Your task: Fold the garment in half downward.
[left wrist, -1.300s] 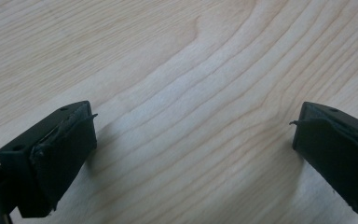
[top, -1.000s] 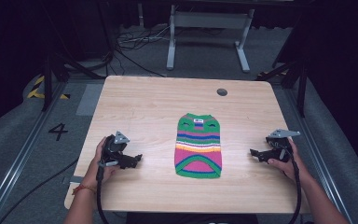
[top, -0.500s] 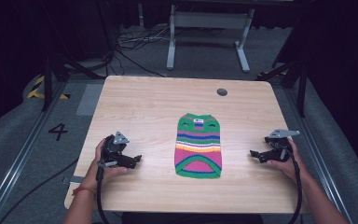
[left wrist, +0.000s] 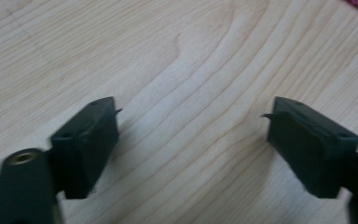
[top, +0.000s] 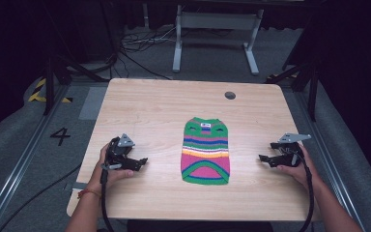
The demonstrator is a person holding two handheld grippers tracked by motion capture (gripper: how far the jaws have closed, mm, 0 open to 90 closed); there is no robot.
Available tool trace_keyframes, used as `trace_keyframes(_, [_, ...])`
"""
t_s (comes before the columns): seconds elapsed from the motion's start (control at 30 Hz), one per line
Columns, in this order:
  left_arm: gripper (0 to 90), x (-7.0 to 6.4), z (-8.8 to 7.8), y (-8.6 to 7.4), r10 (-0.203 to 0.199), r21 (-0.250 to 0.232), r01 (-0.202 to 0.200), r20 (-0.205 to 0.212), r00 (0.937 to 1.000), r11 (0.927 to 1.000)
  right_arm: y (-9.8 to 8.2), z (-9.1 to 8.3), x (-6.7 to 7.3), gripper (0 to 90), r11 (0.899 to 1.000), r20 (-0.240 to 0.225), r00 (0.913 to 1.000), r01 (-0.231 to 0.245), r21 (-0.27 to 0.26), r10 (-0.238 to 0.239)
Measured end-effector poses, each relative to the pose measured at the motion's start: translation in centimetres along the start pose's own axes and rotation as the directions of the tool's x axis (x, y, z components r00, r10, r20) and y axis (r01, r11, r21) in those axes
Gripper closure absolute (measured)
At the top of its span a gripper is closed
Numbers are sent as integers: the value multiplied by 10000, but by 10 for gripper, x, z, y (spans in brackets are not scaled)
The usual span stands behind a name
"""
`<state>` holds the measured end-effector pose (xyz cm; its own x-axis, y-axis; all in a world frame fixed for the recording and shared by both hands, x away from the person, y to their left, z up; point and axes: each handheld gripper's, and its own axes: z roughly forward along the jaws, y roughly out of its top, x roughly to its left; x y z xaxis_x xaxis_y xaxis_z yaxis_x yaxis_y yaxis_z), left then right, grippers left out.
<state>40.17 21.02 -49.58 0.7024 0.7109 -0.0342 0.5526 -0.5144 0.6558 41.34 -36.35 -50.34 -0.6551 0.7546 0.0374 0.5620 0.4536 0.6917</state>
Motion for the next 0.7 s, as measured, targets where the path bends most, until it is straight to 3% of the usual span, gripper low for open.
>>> trace_keyframes(0.03, [174, -1, 1, 2, 175, -7, -175, -122, 9998, 9998, 1, 0, 1, 249, 10000, -40, 10000, 31, 43, -31])
trace_keyframes(0.17, [234, -3, 8, 15, 427, 283, -436, 318, 9986, 9986, 11, 1, 3, 312, 9998, -95, 9999, 89, -166, -90])
trace_keyframes(0.27, [233, -3, 14, 25, 697, 458, -716, 407, 9967, 9964, 24, 2, 6, 320, 9995, -255, 9997, 0, -302, -7])
trace_keyframes(0.33, [234, -3, 17, 34, 711, 393, -732, 544, 9960, 9965, 31, 5, 10, 329, 9992, -123, 9994, 327, -231, -330])
trace_keyframes(0.4, [240, -4, 20, 45, 892, 350, -914, 599, 9942, 9952, 40, 9, 12, 335, 9993, -143, 9996, 257, -261, -261])
trace_keyframes(0.53, [260, -6, 25, 66, 1212, 31, -1216, 677, 9903, 9926, 60, 15, 18, 372, 9961, -57, 9969, 780, -411, -783])
trace_keyframes(0.7, [281, -8, 38, 90, 1510, -311, -1492, 676, 9862, 9883, 82, 28, 25, 386, 9946, -163, 9948, 999, -284, -1004])
